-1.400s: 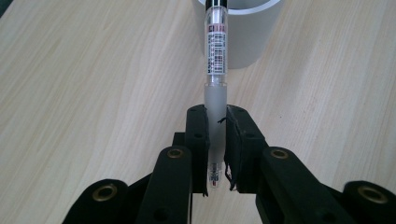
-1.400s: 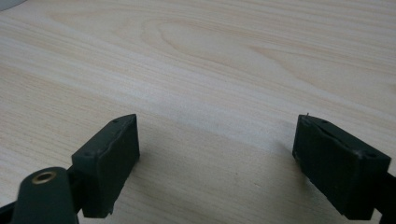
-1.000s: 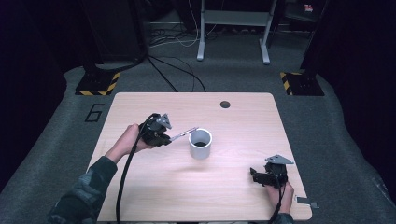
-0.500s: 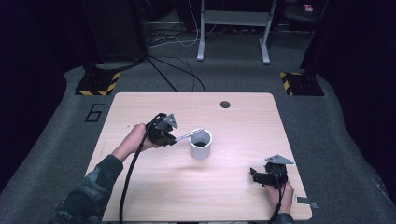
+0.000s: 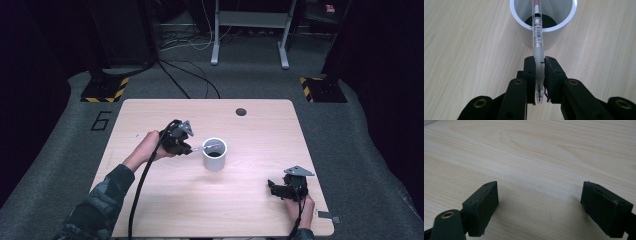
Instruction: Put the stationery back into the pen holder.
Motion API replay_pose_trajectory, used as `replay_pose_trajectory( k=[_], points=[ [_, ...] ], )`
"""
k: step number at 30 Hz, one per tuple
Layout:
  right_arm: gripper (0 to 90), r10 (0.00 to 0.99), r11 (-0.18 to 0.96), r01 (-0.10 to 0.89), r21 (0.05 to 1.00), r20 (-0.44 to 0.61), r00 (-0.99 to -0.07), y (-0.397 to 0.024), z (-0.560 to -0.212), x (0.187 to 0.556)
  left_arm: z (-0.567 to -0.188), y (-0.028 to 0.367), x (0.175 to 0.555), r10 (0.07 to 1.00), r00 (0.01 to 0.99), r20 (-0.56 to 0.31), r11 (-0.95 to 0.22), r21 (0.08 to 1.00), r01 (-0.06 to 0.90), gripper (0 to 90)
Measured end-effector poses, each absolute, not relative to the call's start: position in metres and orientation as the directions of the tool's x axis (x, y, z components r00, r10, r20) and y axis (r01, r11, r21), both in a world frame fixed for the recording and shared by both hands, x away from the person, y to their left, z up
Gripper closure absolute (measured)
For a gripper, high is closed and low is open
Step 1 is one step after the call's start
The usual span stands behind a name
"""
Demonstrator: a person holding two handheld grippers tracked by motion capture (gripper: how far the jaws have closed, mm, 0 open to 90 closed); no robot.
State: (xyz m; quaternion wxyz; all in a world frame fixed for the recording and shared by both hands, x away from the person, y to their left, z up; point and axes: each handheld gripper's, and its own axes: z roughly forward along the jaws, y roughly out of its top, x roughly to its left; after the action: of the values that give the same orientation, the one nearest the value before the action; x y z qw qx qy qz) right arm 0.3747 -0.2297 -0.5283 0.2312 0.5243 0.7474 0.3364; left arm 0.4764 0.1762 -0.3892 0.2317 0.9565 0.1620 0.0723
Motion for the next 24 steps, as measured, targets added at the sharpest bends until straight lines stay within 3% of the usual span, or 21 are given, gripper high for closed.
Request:
replay_pose_trajectory(
  k=[24],
  points=[
    [14.4,0.939,0.224,0.628,0.745,0.007,-0.344,-0.23,-0.528,0.375,-0.373,0.161,0.474,0.352,0.931,0.097,-0.806,0.538,0.248,79.6]
  ],
)
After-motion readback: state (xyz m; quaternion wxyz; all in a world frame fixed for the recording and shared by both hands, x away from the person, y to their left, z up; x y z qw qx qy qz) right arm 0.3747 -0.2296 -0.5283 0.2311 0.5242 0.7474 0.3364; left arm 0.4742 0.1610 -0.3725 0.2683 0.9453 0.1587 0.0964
